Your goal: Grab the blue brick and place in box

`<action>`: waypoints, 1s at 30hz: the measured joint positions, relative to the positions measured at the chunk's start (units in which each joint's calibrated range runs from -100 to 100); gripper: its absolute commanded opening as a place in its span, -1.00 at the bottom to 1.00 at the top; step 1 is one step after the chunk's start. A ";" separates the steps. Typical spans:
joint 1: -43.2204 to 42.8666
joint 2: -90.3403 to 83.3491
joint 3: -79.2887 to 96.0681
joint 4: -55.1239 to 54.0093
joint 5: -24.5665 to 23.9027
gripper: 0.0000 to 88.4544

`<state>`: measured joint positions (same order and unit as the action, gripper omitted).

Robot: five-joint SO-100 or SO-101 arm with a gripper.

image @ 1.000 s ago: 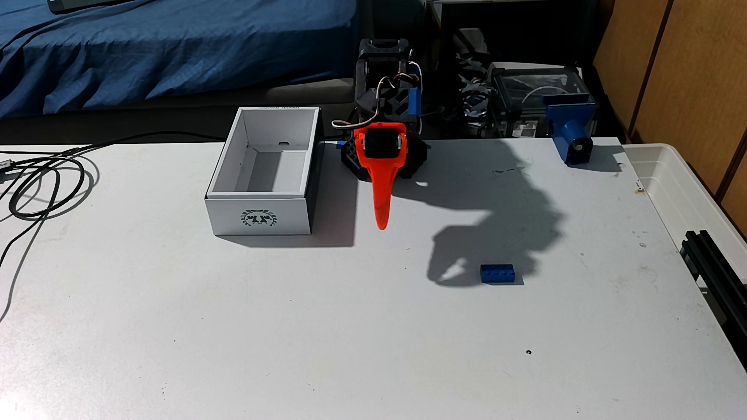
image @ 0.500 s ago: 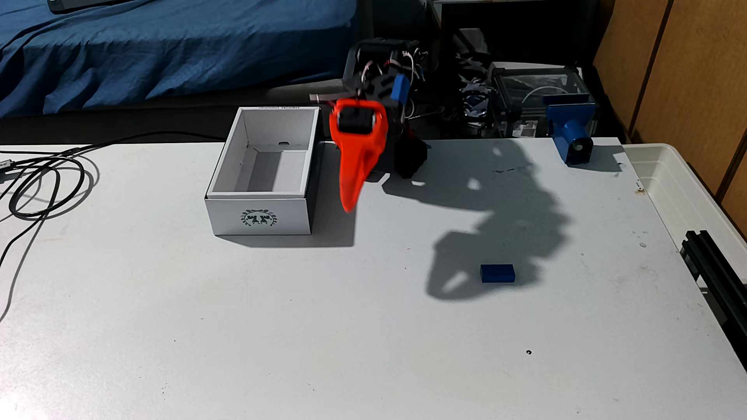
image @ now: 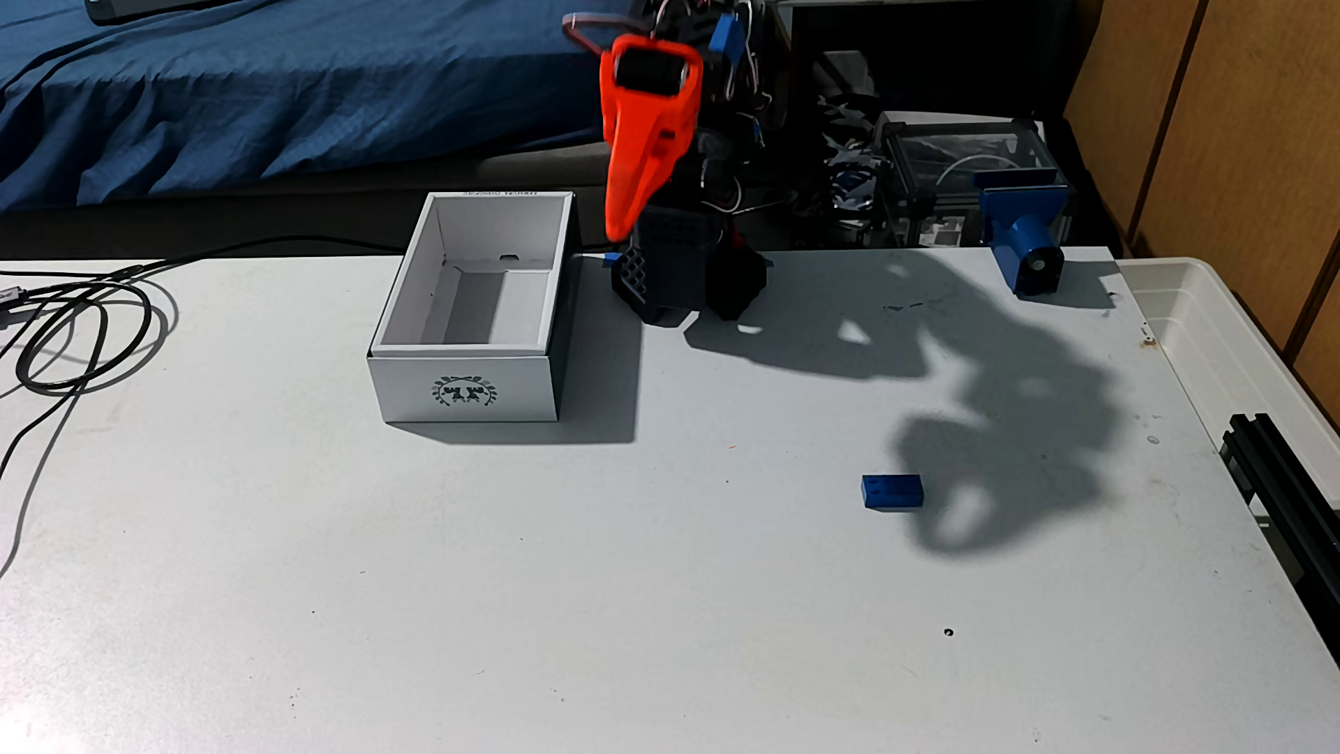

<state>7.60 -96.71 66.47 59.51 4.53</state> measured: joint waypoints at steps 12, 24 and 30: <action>0.00 37.33 -29.86 7.73 0.11 -0.98; -6.64 60.30 -43.99 22.05 -1.79 -0.98; -11.29 64.78 -42.74 23.63 -2.84 -0.98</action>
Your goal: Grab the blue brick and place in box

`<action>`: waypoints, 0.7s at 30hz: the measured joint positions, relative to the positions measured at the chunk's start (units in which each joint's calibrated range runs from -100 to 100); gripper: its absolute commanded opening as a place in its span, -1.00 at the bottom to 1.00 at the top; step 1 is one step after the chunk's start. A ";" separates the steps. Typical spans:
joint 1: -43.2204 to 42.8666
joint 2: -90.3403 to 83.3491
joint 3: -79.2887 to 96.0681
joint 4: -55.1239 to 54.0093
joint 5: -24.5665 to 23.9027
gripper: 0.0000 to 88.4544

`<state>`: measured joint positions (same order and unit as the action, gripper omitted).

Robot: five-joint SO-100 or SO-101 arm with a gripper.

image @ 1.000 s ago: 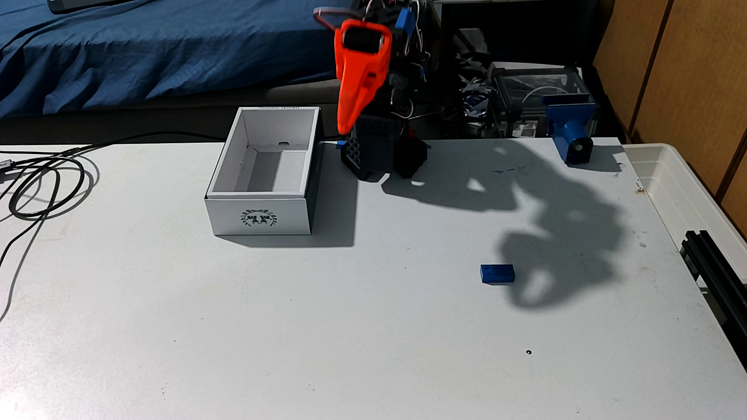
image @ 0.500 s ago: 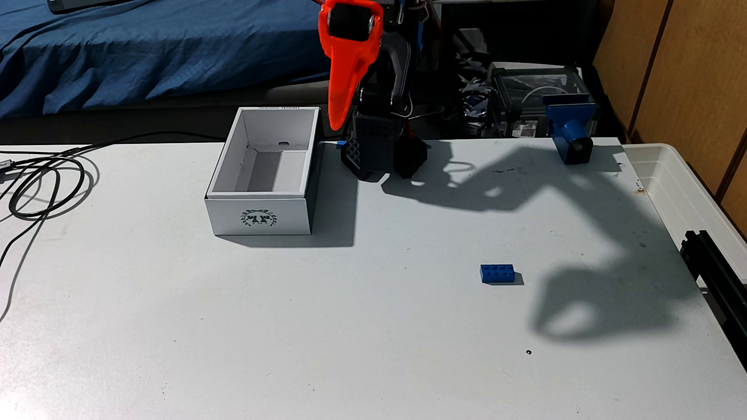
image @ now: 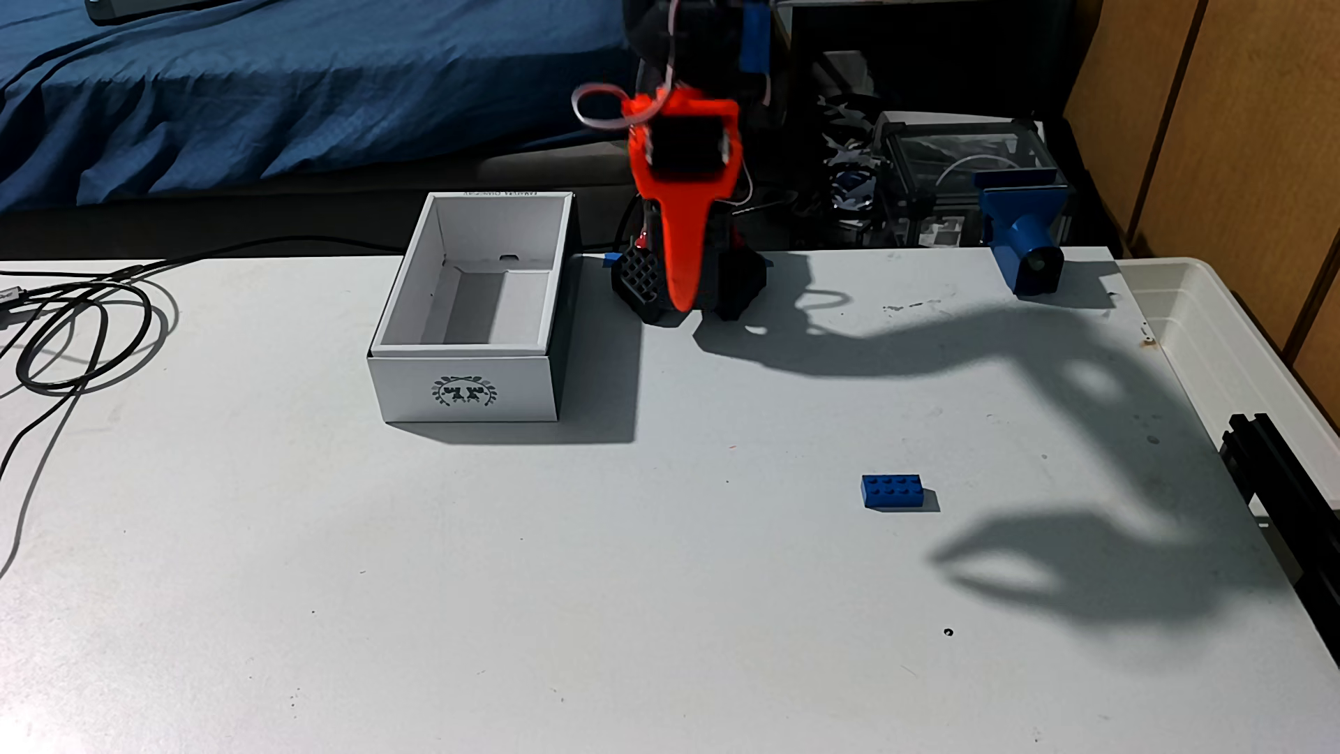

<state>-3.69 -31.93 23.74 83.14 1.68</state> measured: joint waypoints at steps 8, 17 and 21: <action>-4.35 1.94 7.87 -1.84 -2.53 -0.98; -3.39 1.94 14.04 -5.18 -6.05 -0.98; -2.07 1.94 14.75 -6.76 -6.16 -0.98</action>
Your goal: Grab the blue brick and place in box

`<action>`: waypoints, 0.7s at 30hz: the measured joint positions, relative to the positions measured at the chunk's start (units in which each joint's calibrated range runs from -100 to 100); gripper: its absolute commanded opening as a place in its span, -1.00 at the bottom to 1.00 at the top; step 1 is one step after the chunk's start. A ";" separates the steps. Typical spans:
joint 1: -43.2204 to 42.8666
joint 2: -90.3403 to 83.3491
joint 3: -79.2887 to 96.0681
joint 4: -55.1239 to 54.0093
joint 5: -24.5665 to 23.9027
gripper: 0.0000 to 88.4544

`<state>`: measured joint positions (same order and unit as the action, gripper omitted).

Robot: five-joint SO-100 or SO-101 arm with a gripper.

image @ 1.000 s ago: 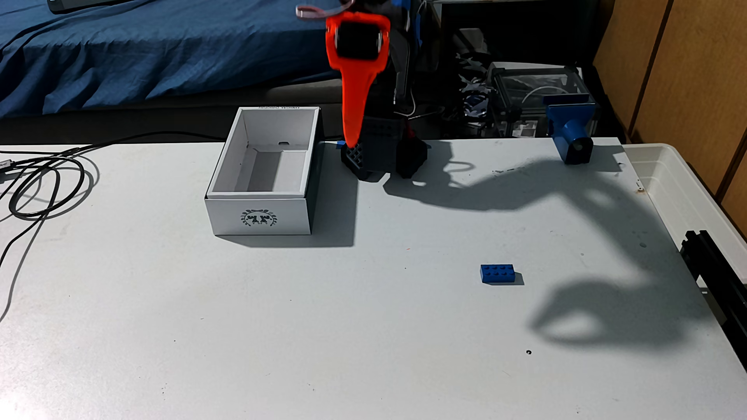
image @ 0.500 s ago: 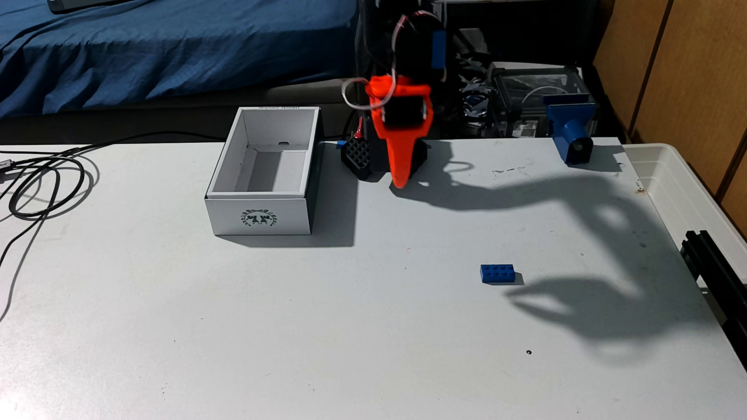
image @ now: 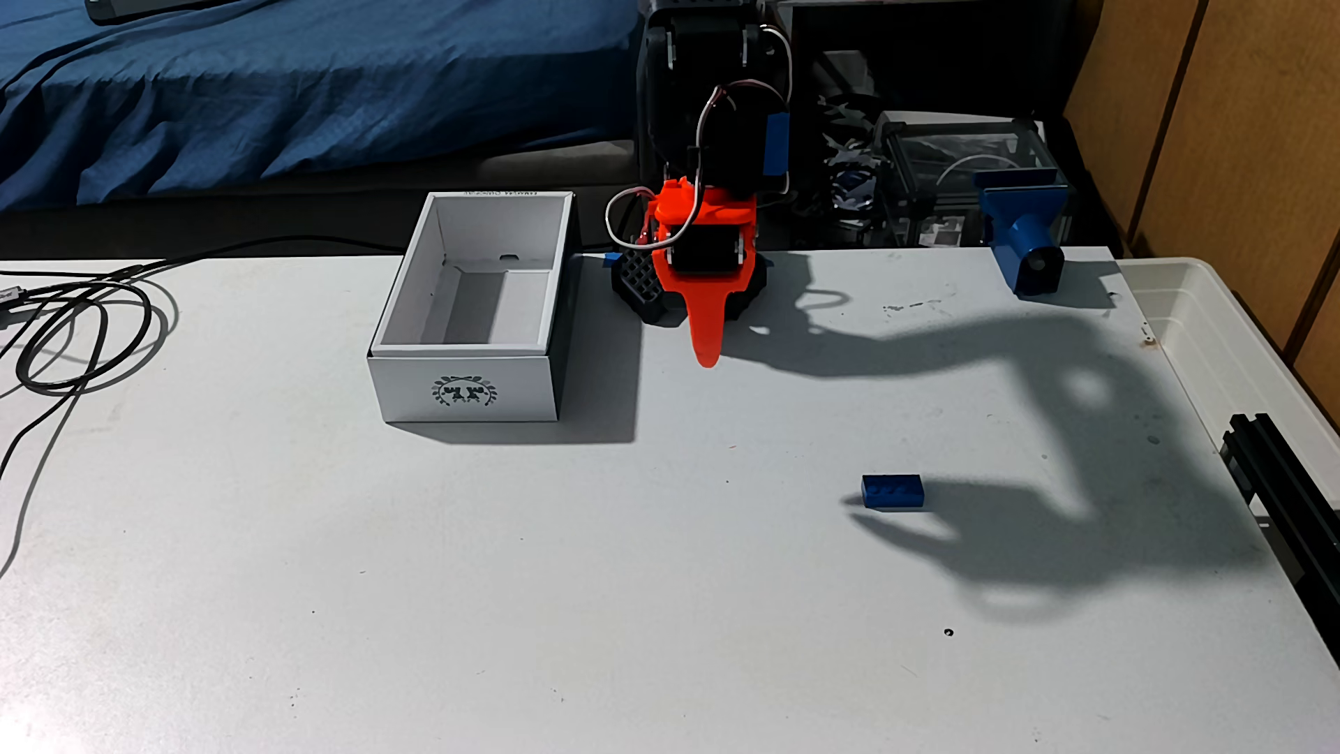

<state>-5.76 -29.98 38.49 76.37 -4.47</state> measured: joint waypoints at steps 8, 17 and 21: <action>0.81 0.08 0.36 -5.45 0.00 -0.98; 0.81 0.51 0.36 -9.22 0.00 -0.98; 0.81 0.51 0.36 -9.22 0.00 -0.98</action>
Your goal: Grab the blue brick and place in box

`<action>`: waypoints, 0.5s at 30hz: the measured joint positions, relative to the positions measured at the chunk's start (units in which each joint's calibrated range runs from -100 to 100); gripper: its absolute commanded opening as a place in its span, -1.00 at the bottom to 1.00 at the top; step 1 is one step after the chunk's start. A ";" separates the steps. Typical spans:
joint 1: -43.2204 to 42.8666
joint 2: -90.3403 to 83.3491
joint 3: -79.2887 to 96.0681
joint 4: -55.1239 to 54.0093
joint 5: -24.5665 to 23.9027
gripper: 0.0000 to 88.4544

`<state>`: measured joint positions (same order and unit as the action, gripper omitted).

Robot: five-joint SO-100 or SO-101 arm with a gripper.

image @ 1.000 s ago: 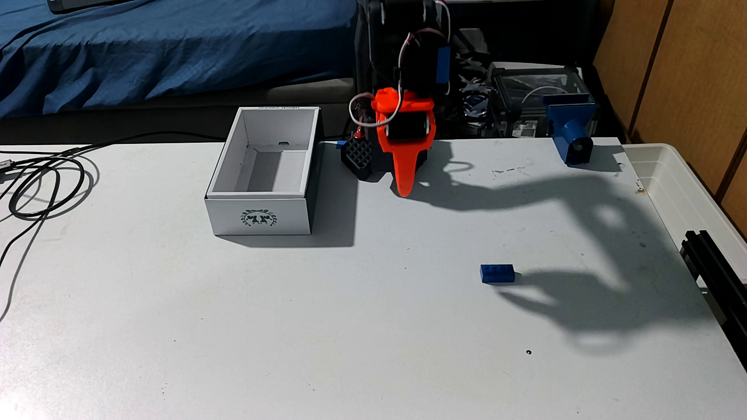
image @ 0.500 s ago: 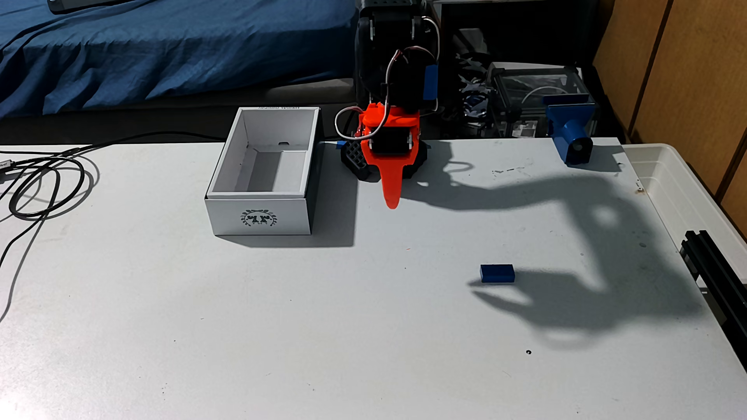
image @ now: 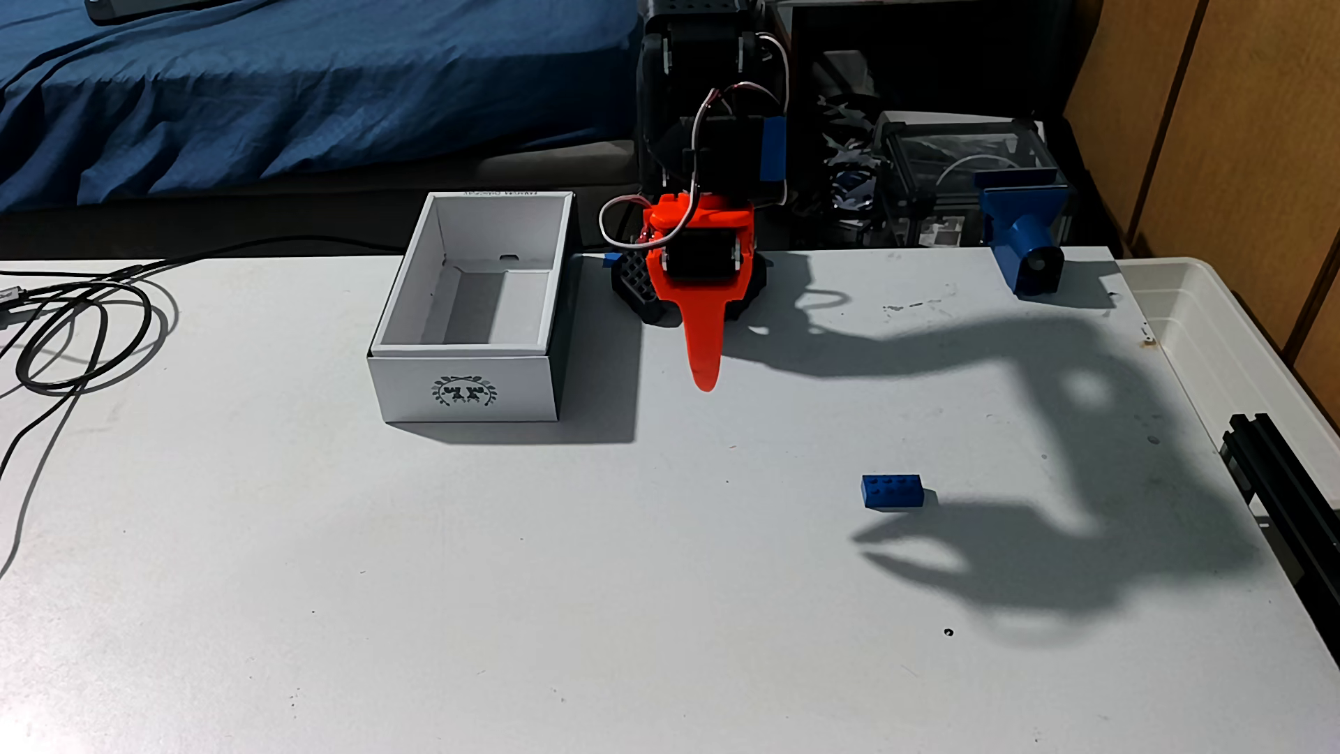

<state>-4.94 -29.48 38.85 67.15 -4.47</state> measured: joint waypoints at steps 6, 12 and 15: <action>-2.51 0.00 3.31 0.00 0.00 -0.98; -4.72 0.00 7.15 0.00 0.00 -0.98; -5.31 0.00 7.24 0.00 0.00 -0.98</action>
<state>-10.26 -29.48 46.09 67.15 -4.47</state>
